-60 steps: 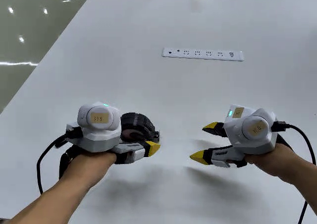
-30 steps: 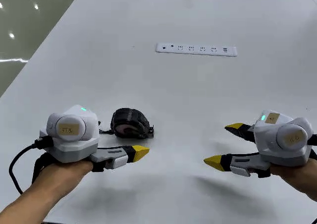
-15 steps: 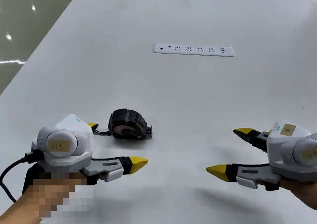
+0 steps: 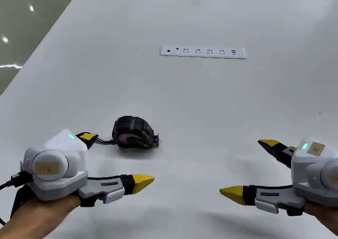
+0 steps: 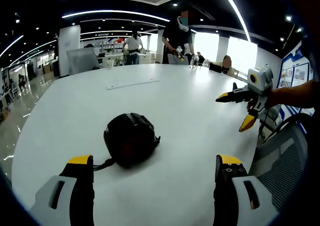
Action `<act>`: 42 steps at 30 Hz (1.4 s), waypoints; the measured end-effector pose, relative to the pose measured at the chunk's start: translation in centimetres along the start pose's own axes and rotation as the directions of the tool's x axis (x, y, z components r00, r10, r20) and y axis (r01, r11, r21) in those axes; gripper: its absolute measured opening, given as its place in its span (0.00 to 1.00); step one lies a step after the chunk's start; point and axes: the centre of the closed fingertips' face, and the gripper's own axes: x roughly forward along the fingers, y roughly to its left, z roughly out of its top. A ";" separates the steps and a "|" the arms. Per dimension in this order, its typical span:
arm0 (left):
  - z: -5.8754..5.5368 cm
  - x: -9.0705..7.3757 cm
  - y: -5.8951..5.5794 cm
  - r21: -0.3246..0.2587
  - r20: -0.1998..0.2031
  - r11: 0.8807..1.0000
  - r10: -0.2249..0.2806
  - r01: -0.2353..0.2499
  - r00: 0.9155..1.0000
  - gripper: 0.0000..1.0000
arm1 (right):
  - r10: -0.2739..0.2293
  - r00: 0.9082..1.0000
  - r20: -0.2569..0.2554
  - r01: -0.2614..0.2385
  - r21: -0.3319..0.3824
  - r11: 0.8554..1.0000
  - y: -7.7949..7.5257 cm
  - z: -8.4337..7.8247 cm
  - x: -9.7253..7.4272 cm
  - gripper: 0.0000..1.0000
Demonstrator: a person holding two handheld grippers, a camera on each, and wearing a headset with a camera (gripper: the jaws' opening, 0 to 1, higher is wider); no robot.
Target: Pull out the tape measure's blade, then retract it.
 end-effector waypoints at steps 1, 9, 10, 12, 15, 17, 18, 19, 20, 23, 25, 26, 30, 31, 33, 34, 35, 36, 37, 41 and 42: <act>0.0 0.0 0.0 0.001 0.003 1.000 0.001 -0.001 1.000 0.99 | 0.000 1.000 0.001 0.000 0.004 1.000 0.0 0.0 0.0 0.95; -0.1 -0.4 -0.4 0.027 0.013 0.999 -0.019 0.018 1.000 0.99 | 0.000 1.000 -0.001 0.000 0.024 1.000 0.6 -0.3 -0.5 0.99; -0.1 -0.5 -0.5 0.033 0.013 0.999 -0.022 0.022 1.000 0.99 | -0.004 1.000 0.003 0.004 0.022 1.000 0.6 -0.3 -0.6 0.99; 0.0 -0.5 -0.5 0.037 0.020 0.999 -0.024 0.023 1.000 0.99 | -0.004 1.000 0.010 0.004 0.025 1.000 0.8 -0.3 -0.8 0.99; 0.0 -0.6 -0.5 0.038 0.024 0.999 -0.025 0.024 0.999 0.99 | -0.006 1.000 0.020 0.005 0.033 0.999 0.9 -0.3 -1.0 0.99; 0.0 -0.6 -0.5 0.041 0.023 0.999 -0.031 0.030 0.999 0.99 | -0.006 1.000 0.022 0.005 0.034 0.999 0.9 -0.4 -1.0 0.99; 0.1 -0.6 -0.6 0.042 0.030 0.998 -0.036 0.035 0.999 0.99 | -0.006 1.000 0.024 0.005 0.035 0.999 1.0 -0.3 -1.0 0.99; 0.1 -0.6 -0.6 0.042 0.031 0.998 -0.037 0.035 0.999 0.99 | -0.005 1.000 0.026 0.004 0.035 0.999 1.0 -0.3 -1.1 0.99; 0.0 -0.6 -0.6 0.042 0.027 0.998 -0.037 0.036 0.999 0.99 | -0.003 1.000 0.030 0.002 0.037 0.999 1.1 -0.3 -1.1 0.99; 0.1 -0.6 -0.6 0.041 0.030 0.998 -0.039 0.037 0.999 0.99 | -0.002 0.999 0.038 0.001 0.040 0.999 1.2 -0.2 -1.1 0.99; 0.2 -0.6 -0.7 0.040 0.036 0.998 -0.041 0.040 0.998 0.99 | -0.002 0.999 0.040 0.000 0.042 0.999 1.2 -0.1 -1.1 0.99; 0.2 -0.7 -0.7 0.040 0.036 0.998 -0.045 0.043 0.998 0.99 | -0.003 0.999 0.044 0.001 0.040 0.999 1.2 0.0 -1.0 0.99; -0.1 -0.8 -0.8 0.046 0.025 0.998 -0.048 0.047 0.999 0.99 | -0.006 0.999 0.047 0.004 0.040 0.999 1.0 0.1 -1.1 0.99; -0.1 -0.8 -0.8 0.047 0.027 0.998 -0.048 0.047 0.998 0.99 | -0.006 0.999 0.049 0.004 0.041 0.999 1.0 0.2 -1.1 0.99; -0.2 -0.9 -0.9 0.050 0.021 0.998 -0.050 0.049 0.999 0.99 | -0.009 0.999 0.052 0.006 0.043 0.999 0.9 0.2 -1.1 0.99; -0.3 -0.9 -1.0 0.051 0.019 0.997 -0.052 0.050 0.998 0.99 | -0.008 0.999 0.053 0.006 0.043 0.999 0.9 0.2 -1.1 0.99; -0.3 -1.0 -1.0 0.053 0.019 0.997 -0.052 0.051 0.998 0.99 | -0.007 0.999 0.053 0.004 0.044 0.999 0.9 0.2 -1.1 0.99; -0.4 -1.0 -1.0 0.053 0.017 0.997 -0.050 0.049 0.999 0.99 | -0.006 0.999 0.054 0.003 0.044 0.999 0.9 0.3 -1.1 0.99; -0.4 -1.0 -1.0 0.052 0.016 0.997 -0.050 0.049 0.999 0.99 | -0.006 0.999 0.053 0.003 0.043 0.999 0.9 0.3 -1.2 0.99; -0.4 -1.1 -0.9 0.049 0.015 0.998 -0.042 0.042 0.999 0.99 | -0.002 0.998 0.057 -0.001 0.045 0.999 1.1 0.3 -1.2 0.99; -0.4 -1.1 -0.8 0.050 0.015 0.998 -0.039 0.038 0.999 0.99 | -0.002 0.998 0.057 -0.001 0.045 0.999 1.1 0.3 -1.2 0.99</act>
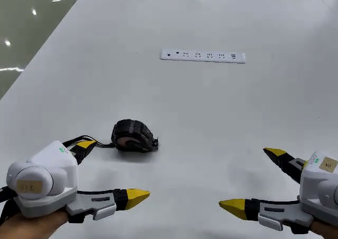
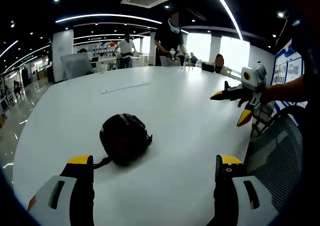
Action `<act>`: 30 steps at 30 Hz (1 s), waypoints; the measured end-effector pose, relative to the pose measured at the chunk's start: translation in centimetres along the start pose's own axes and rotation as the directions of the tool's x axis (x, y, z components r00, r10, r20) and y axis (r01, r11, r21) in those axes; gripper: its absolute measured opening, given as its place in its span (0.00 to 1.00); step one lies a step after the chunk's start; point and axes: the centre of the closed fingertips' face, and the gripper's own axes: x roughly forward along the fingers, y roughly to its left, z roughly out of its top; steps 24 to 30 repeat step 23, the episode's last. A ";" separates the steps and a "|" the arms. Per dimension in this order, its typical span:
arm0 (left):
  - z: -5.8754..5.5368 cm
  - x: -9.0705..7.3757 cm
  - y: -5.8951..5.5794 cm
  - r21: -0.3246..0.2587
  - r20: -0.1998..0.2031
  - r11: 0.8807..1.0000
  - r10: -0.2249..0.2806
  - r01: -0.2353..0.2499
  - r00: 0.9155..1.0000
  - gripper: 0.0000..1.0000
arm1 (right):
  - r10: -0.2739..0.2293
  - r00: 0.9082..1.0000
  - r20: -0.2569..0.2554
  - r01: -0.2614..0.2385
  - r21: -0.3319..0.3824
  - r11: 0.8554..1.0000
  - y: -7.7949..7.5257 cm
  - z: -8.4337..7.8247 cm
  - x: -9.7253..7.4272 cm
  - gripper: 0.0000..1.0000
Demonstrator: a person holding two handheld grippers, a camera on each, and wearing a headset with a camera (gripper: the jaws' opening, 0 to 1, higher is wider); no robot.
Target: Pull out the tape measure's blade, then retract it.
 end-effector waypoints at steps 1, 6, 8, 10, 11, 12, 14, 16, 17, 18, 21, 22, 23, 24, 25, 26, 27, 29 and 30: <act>0.0 0.0 0.0 -0.003 -0.004 1.000 -0.002 0.002 1.000 0.99 | -0.001 1.000 -0.001 0.001 0.001 1.000 0.0 0.0 0.0 0.99; 0.1 -0.2 0.4 0.000 -0.001 1.000 0.003 -0.003 1.000 0.97 | -0.002 1.000 0.000 0.002 0.005 1.000 0.0 -0.1 -0.1 0.99; 0.1 -0.2 0.4 -0.010 0.000 1.000 -0.004 0.004 1.000 0.99 | -0.002 1.000 0.003 0.002 0.007 1.000 0.0 0.0 -0.1 0.99; 0.2 -0.2 0.4 -0.014 0.003 1.000 -0.007 0.007 1.000 0.99 | -0.003 1.000 0.005 0.003 0.008 1.000 0.0 0.1 -0.1 0.99; 0.0 -0.2 0.5 -0.014 -0.002 1.000 -0.012 0.012 1.000 0.99 | -0.004 1.000 0.004 0.004 0.007 1.000 0.0 0.1 -0.1 0.99; 0.0 -0.2 0.6 -0.014 -0.002 1.000 -0.010 0.010 1.000 0.99 | -0.004 1.000 0.004 0.004 0.007 1.000 -0.1 0.1 -0.2 0.99; 0.0 -0.3 0.5 -0.008 -0.006 1.000 -0.006 0.006 1.000 0.99 | -0.004 1.000 0.002 0.004 0.007 1.000 -0.1 0.0 -0.2 0.99; 0.0 -0.4 0.5 -0.005 -0.007 1.000 -0.005 0.005 1.000 0.99 | -0.006 1.000 0.005 0.006 0.006 1.000 -0.1 0.1 -0.3 0.99; 0.0 -0.4 0.5 -0.005 -0.006 1.000 -0.007 0.007 1.000 0.99 | -0.006 1.000 0.007 0.006 0.008 1.000 -0.2 0.1 -0.3 0.99; 0.1 -0.5 0.5 -0.002 -0.005 1.000 -0.005 0.005 1.000 0.99 | -0.007 1.000 0.007 0.006 0.009 1.000 -0.2 0.1 -0.3 0.99; 0.0 -0.4 0.4 -0.010 -0.007 1.000 -0.012 0.012 1.000 0.99 | -0.007 1.000 0.006 0.007 0.010 1.000 -0.2 0.1 -0.3 0.99; 0.0 -0.4 0.5 -0.007 -0.008 1.000 -0.010 0.010 1.000 0.99 | -0.006 1.000 0.005 0.006 0.011 1.000 -0.2 0.0 -0.3 0.99; 0.0 -0.4 0.5 -0.003 -0.005 1.000 -0.011 0.011 1.000 0.99 | -0.005 1.000 0.004 0.005 0.012 1.000 -0.1 0.0 -0.3 0.99; 0.0 -0.4 0.5 -0.003 -0.005 1.000 -0.011 0.011 1.000 0.99 | -0.005 1.000 0.004 0.005 0.012 1.000 -0.1 0.0 -0.3 0.99; 0.0 -0.4 0.5 -0.003 -0.005 1.000 -0.011 0.011 1.000 0.99 | -0.005 1.000 0.004 0.005 0.012 1.000 -0.1 0.0 -0.3 0.99; 0.0 -0.4 0.5 -0.003 -0.005 1.000 -0.011 0.011 1.000 0.99 | -0.005 1.000 0.004 0.005 0.012 1.000 -0.1 0.0 -0.3 0.99; 0.0 -0.4 0.5 -0.003 -0.005 1.000 -0.011 0.011 1.000 0.99 | -0.005 1.000 0.004 0.005 0.012 1.000 -0.1 0.0 -0.3 0.99; 0.0 -0.4 0.5 -0.003 -0.005 1.000 -0.011 0.011 1.000 0.99 | -0.005 1.000 0.004 0.005 0.012 1.000 -0.1 0.0 -0.3 0.99; 0.0 -0.4 0.5 -0.003 -0.005 1.000 -0.011 0.011 1.000 0.99 | -0.005 1.000 0.004 0.005 0.012 1.000 -0.1 0.0 -0.3 0.99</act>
